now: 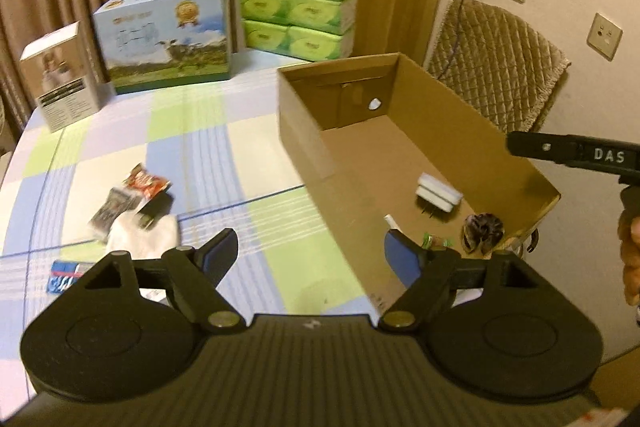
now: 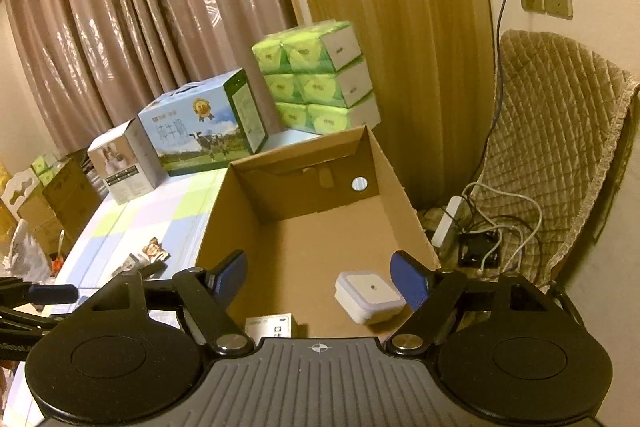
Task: Organize objects
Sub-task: 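Withdraw both tools from the box back over the table, then grasp the white ointment box with the right tool, then grasp the blue floss box with the left tool while the right tool holds the ointment box, then carry the floss box and ointment box into the cardboard box and open both tools, then withdraw both open tools from the box back over the table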
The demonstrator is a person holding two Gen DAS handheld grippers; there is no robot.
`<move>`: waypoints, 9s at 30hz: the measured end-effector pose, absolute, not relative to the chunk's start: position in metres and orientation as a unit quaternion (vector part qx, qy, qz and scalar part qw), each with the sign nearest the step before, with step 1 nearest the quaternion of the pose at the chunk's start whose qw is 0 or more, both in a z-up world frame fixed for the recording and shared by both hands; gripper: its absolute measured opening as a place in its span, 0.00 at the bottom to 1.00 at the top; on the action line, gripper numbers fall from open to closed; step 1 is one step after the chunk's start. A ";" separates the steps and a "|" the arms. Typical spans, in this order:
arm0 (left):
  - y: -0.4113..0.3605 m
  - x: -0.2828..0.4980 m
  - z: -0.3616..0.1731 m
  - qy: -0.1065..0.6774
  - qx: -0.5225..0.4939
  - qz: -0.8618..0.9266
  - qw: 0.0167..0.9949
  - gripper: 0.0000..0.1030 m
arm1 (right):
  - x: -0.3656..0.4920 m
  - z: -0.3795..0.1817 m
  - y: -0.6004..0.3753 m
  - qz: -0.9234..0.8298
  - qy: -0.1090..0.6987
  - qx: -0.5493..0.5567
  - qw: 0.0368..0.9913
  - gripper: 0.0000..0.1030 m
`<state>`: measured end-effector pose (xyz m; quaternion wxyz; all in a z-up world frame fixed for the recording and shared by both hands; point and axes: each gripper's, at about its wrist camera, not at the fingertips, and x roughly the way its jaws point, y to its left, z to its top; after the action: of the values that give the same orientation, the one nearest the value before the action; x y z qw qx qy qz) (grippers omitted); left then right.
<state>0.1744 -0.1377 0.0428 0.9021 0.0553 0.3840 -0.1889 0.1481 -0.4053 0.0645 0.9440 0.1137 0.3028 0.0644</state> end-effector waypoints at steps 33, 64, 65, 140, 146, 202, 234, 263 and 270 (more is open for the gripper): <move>0.059 0.053 0.034 0.397 -0.003 -0.027 0.917 0.99 | 0.047 0.078 -0.253 0.180 0.320 0.080 0.927 0.98; 0.088 0.079 0.004 0.416 0.000 -0.019 0.909 0.99 | 0.091 0.030 -0.189 0.259 0.359 -0.035 0.896 0.98; 0.090 0.083 0.002 0.417 0.004 -0.018 0.909 0.99 | 0.096 0.028 -0.184 0.268 0.361 -0.046 0.892 0.98; 0.060 0.274 -0.104 0.451 0.103 -0.082 0.883 0.81 | 0.180 -0.093 -0.150 0.172 0.425 -0.083 0.885 0.34; 0.029 0.230 -0.097 0.450 0.101 -0.133 0.877 0.81 | 0.170 -0.097 -0.162 0.174 0.428 -0.067 0.884 0.37; -0.115 0.088 0.055 0.372 0.071 -0.184 0.907 0.81 | 0.048 0.076 -0.326 0.068 0.307 0.047 0.948 0.34; -0.259 0.195 0.036 0.363 0.116 -0.266 0.885 0.81 | 0.141 0.073 -0.429 0.009 0.310 0.082 0.947 0.34; -0.184 0.189 0.029 0.375 0.057 -0.204 0.902 0.88 | 0.172 0.060 -0.402 0.046 0.283 0.076 0.955 0.79; -0.159 0.174 0.027 0.379 0.043 -0.185 0.906 0.88 | 0.145 0.059 -0.402 0.049 0.297 0.091 0.949 0.80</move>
<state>0.1737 -0.1589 0.0270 0.9058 0.0426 0.3787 -0.1854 0.1448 -0.4022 0.0586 0.9494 0.0908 0.2966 0.0490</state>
